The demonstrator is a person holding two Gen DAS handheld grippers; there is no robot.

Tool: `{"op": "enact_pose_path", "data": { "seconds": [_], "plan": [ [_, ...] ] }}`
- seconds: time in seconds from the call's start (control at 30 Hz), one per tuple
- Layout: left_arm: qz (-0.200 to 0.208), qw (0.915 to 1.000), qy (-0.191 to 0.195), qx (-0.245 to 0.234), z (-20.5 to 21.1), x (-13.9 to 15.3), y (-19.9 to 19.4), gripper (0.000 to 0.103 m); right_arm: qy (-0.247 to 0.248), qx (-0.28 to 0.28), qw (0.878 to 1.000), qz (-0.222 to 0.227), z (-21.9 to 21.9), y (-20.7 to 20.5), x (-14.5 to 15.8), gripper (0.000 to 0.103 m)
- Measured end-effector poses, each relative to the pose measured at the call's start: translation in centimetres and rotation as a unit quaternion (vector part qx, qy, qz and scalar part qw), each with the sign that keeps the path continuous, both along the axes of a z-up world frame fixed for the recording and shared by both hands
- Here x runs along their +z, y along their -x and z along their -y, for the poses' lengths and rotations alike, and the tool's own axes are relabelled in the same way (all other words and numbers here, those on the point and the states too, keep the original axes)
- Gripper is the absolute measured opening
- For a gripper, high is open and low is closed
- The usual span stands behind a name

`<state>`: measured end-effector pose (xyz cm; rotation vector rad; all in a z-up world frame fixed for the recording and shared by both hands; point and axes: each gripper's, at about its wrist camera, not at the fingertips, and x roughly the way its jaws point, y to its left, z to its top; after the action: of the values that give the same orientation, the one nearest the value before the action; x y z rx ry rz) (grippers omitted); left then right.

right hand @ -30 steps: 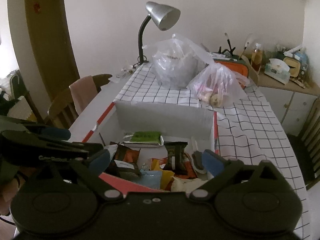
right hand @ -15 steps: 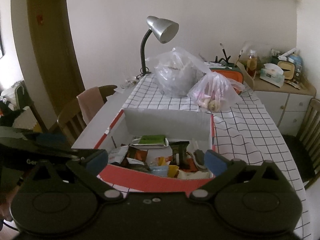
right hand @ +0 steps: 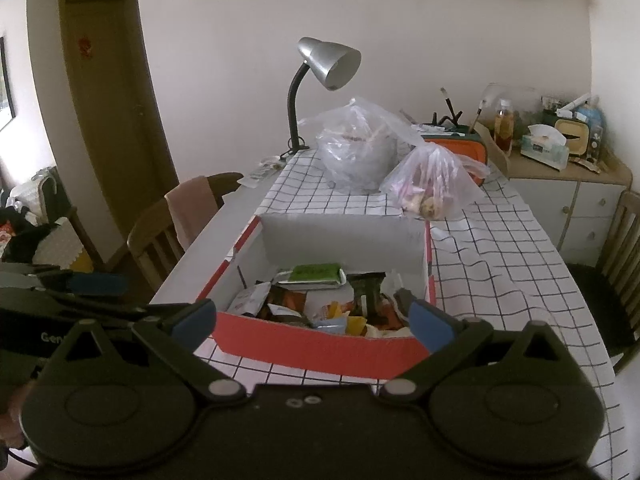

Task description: Organize snacks

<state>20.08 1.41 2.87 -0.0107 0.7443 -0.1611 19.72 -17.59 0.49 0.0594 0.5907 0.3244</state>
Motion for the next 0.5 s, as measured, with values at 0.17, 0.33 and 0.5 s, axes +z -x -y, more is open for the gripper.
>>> {"op": "enact_pose_path", "data": {
  "seconds": [0.17, 0.33, 0.5],
  "plan": [
    [-0.005, 1.0000, 0.000, 0.004, -0.09, -0.27, 0.32, 0.095, -0.009, -0.007, 1.000, -0.002, 0.29, 0.31, -0.09, 0.103],
    [-0.011, 0.9999, 0.003, 0.007, -0.24, -0.56, 0.49, 0.095, -0.008, -0.011, 1.000, -0.003, 0.29, 0.41, -0.27, 0.103],
    [-0.015, 0.9999, 0.003, 0.008, -0.26, -0.68, 0.54, 0.095, -0.009, -0.013, 1.000, -0.005, 0.21, 0.41, -0.51, 0.103]
  ]
}}
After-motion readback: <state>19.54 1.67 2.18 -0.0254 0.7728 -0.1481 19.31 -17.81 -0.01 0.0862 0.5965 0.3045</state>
